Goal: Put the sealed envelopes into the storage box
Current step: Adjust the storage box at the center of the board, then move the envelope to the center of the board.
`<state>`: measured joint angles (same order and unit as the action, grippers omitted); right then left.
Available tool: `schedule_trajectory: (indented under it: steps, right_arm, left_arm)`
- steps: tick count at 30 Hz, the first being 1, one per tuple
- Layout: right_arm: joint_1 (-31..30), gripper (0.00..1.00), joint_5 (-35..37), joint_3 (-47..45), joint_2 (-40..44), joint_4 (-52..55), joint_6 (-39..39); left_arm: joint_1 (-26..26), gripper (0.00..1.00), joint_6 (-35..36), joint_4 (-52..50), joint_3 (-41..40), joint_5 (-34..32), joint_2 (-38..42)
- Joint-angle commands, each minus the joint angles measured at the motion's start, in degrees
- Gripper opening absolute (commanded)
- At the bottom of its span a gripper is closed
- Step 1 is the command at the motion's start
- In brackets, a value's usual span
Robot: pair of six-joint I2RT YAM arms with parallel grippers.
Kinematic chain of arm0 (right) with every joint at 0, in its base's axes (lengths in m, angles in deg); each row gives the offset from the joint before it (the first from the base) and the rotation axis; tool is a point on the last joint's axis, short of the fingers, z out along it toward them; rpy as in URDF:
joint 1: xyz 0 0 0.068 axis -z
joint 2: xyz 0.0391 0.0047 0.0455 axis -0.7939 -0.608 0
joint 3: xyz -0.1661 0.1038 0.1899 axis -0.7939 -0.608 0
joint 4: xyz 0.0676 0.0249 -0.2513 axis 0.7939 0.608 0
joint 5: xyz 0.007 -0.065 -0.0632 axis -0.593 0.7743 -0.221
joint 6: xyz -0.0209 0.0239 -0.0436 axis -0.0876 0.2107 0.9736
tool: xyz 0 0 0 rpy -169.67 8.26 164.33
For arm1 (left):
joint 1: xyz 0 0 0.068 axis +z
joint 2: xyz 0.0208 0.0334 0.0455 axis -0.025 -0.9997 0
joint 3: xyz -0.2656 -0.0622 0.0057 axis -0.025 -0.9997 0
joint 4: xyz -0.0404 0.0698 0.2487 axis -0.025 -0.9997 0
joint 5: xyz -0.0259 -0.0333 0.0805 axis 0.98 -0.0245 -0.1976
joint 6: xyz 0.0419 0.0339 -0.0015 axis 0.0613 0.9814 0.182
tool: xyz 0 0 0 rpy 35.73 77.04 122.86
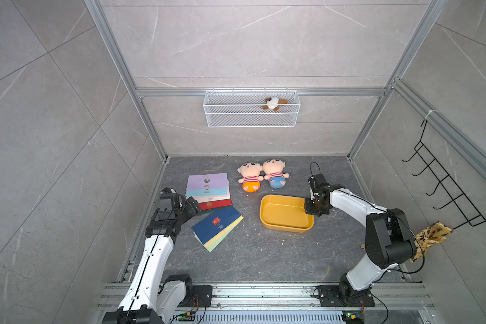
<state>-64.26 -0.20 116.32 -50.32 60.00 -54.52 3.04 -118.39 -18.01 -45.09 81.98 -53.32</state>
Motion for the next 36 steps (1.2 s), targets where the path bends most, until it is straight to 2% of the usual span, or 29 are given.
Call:
schedule_trajectory:
  steps: [1, 5, 7, 11, 14, 18, 20, 24, 30, 36]
  right_arm:
    - [1.8, 0.04, 1.6, 1.0, 1.1, 1.9, 2.2]
    - [2.0, 0.04, 2.3, 2.6, -0.1, 2.2, 3.6]
    - [2.4, 0.09, 2.1, 3.5, -0.9, 2.6, 3.7]
    - [2.5, 0.4, 1.1, 4.9, 0.9, 4.3, 3.1]
    - [2.4, 0.5, 1.0, 4.6, 5.0, 5.5, 2.4]
    - [1.8, 0.52, -1.5, 3.0, 10.3, 6.6, 1.3]
    - [0.4, 0.52, -3.3, 1.4, 12.7, 6.5, 0.7]
    - [-4.1, 0.53, -3.5, -1.3, 16.0, 7.0, -0.5]
    - [-8.2, 0.53, -5.3, -4.8, 19.9, 7.0, -2.5]
    - [-10.6, 0.54, -7.5, -5.6, 22.1, 7.7, -4.3]
  left_arm:
    - [0.0, 0.84, 1.3, 0.4, 0.2, 0.2, 0.1]
    - [-0.5, 0.84, 0.9, 0.4, 0.0, 0.4, -0.2]
    - [-0.7, 0.84, 0.2, 0.4, 0.0, 0.8, -0.5]
    - [-1.4, 0.79, -3.4, 1.5, -1.2, 3.3, -2.1]
    - [-4.9, 0.77, -6.7, 4.3, -2.9, 2.3, -3.9]
    - [-14.1, 0.77, -9.1, 6.8, -2.3, -5.8, -10.7]
    - [-17.2, 0.76, -9.6, 8.6, -1.2, -7.2, -15.6]
    - [-20.3, 0.7, -9.4, 13.3, 0.4, -7.3, -24.9]
    - [-23.0, 0.66, -9.4, 15.9, 2.1, -5.9, -33.3]
    - [-28.6, 0.66, -12.1, 16.6, 0.0, -5.2, -34.1]
